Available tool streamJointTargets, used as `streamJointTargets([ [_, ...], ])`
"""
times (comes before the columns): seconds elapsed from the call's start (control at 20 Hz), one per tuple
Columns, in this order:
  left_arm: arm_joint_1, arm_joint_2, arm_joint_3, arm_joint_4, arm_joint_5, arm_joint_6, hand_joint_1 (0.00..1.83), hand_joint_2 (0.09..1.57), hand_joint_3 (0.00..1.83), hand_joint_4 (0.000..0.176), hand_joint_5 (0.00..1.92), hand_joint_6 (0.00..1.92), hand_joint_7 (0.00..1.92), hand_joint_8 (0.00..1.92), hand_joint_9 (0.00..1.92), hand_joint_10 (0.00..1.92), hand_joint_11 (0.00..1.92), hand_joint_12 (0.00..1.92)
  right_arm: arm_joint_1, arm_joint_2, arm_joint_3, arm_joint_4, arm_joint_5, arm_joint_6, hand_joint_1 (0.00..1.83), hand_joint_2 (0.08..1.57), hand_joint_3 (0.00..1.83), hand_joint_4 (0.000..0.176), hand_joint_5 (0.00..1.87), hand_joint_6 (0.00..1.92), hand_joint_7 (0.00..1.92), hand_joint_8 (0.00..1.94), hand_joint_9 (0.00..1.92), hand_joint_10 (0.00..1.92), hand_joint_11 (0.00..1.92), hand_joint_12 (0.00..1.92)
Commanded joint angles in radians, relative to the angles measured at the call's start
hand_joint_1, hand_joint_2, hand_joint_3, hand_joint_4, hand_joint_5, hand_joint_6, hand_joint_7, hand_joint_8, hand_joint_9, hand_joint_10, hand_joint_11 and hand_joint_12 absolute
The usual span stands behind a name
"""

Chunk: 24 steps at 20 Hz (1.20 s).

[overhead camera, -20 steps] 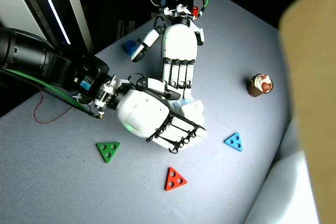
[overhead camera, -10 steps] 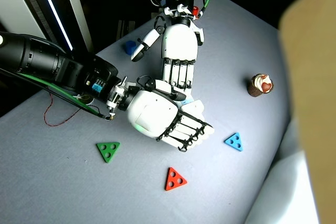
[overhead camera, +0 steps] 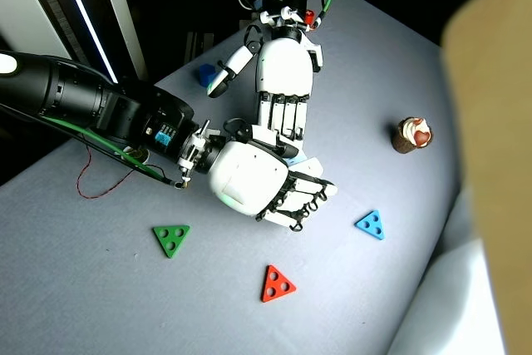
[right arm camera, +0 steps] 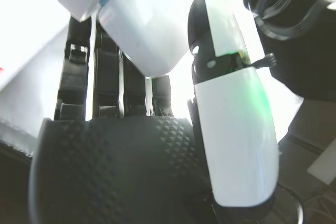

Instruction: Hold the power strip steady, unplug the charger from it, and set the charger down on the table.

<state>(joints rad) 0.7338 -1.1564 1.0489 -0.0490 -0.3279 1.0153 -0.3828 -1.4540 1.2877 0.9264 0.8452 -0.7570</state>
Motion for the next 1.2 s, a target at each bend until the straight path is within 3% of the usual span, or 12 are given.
streamJointTargets([
  [0.0, -0.001, -0.004, -0.003, 0.001, -0.066, -0.007, 0.00, 1.00, 0.00, 0.000, 0.07, 0.00, 0.08, 0.00, 0.08, 0.00, 0.00, 0.11, 0.010, 0.004, 0.004, -0.046, 0.076, 0.012, 1.15, 1.14, 0.00, 0.000, 0.90, 0.83, 0.95, 0.01, 0.95, 0.02, 0.46, 0.94],
  [0.05, -0.001, -0.004, -0.004, 0.002, -0.066, -0.003, 0.00, 1.01, 0.00, 0.000, 0.07, 0.00, 0.08, 0.00, 0.08, 0.00, 0.01, 0.11, 0.010, 0.002, 0.009, -0.046, 0.076, 0.012, 1.22, 1.10, 0.00, 0.000, 0.96, 0.95, 1.11, 0.56, 1.08, 0.03, 0.59, 0.92],
  [0.1, -0.001, -0.004, -0.006, 0.002, -0.066, 0.000, 0.00, 1.01, 0.00, 0.000, 0.08, 0.01, 0.09, 0.01, 0.09, 0.01, 0.02, 0.12, 0.010, 0.001, 0.014, -0.047, 0.076, 0.012, 1.23, 1.08, 0.00, 0.014, 1.02, 0.87, 1.12, 0.74, 1.17, 0.04, 0.62, 1.02],
  [0.25, 0.002, -0.007, -0.008, 0.002, -0.066, 0.004, 0.00, 1.01, 0.00, 0.000, 0.07, 0.00, 0.08, 0.00, 0.09, 0.00, 0.01, 0.11, 0.010, 0.001, 0.020, -0.047, 0.075, 0.012, 1.24, 1.06, 0.00, 0.035, 1.10, 0.76, 1.14, 0.74, 1.21, 0.03, 0.60, 1.09],
  [0.4, 0.005, -0.007, -0.010, 0.002, -0.066, 0.004, 0.00, 1.01, 0.00, 0.000, 0.08, 0.01, 0.09, 0.00, 0.09, 0.00, 0.01, 0.11, 0.010, 0.002, 0.020, -0.059, 0.087, 0.012, 1.26, 1.06, 0.00, 0.000, 1.10, 0.64, 1.13, 0.88, 1.25, 0.04, 0.61, 1.13],
  [0.6, 0.011, -0.006, -0.011, 0.002, -0.060, -0.004, 0.00, 1.01, 0.00, 0.000, 0.09, 0.01, 0.09, 0.01, 0.09, 0.00, 0.02, 0.12, 0.015, 0.002, 0.020, -0.114, 0.129, 0.025, 1.25, 1.05, 0.00, 0.018, 1.11, 0.71, 1.17, 0.73, 1.23, 0.03, 0.59, 1.10],
  [0.65, 0.014, -0.006, -0.011, 0.002, -0.058, -0.013, 0.00, 1.01, 0.00, 0.000, 0.09, 0.01, 0.10, 0.01, 0.09, 0.00, 0.02, 0.12, 0.016, 0.002, 0.020, -0.127, 0.146, 0.036, 1.25, 1.06, 0.00, 0.000, 1.08, 0.74, 1.16, 0.76, 1.23, 0.03, 0.57, 1.13],
  [0.75, 0.023, -0.007, -0.011, 0.001, -0.065, -0.023, 0.00, 1.01, 0.00, 0.000, 0.08, 0.00, 0.09, 0.00, 0.08, 0.00, 0.01, 0.12, 0.022, 0.003, 0.018, -0.141, 0.165, 0.043, 1.25, 1.06, 0.00, 0.002, 1.07, 0.76, 1.15, 0.77, 1.24, 0.03, 0.60, 1.11],
  [0.8, 0.024, -0.007, -0.011, 0.001, -0.066, -0.023, 0.00, 1.01, 0.00, 0.000, 0.06, 0.00, 0.06, 0.00, 0.06, 0.00, 0.00, 0.08, 0.023, 0.005, 0.018, -0.145, 0.169, 0.043, 1.36, 1.04, 0.01, 0.000, 1.11, 0.65, 1.23, 0.53, 1.06, 0.90, 0.63, 1.09],
  [0.85, 0.025, -0.007, -0.011, 0.001, -0.067, -0.023, 0.00, 1.00, 0.00, 0.000, 0.06, 0.00, 0.06, 0.00, 0.06, 0.00, 0.00, 0.07, 0.023, 0.011, 0.018, -0.157, 0.178, 0.043, 1.38, 1.04, 0.01, 0.000, 1.12, 0.62, 1.25, 0.48, 1.02, 1.08, 0.63, 1.09],
  [0.95, 0.025, -0.006, -0.011, 0.001, -0.069, -0.023, 0.00, 1.01, 0.00, 0.000, 0.07, 0.01, 0.08, 0.01, 0.07, 0.01, 0.02, 0.08, 0.027, 0.027, 0.012, -0.167, 0.179, 0.042, 1.26, 1.06, 0.00, 0.000, 1.10, 0.68, 1.16, 0.79, 1.05, 0.51, 0.61, 1.14],
  [1.15, 0.025, -0.004, -0.014, 0.001, -0.073, -0.023, 0.00, 1.01, 0.00, 0.000, 0.07, 0.01, 0.08, 0.01, 0.08, 0.01, 0.03, 0.09, 0.027, 0.116, -0.028, -0.279, 0.121, 0.035, 1.26, 1.05, 0.00, 0.000, 1.10, 0.70, 1.19, 0.71, 1.19, 0.17, 0.63, 1.12],
])
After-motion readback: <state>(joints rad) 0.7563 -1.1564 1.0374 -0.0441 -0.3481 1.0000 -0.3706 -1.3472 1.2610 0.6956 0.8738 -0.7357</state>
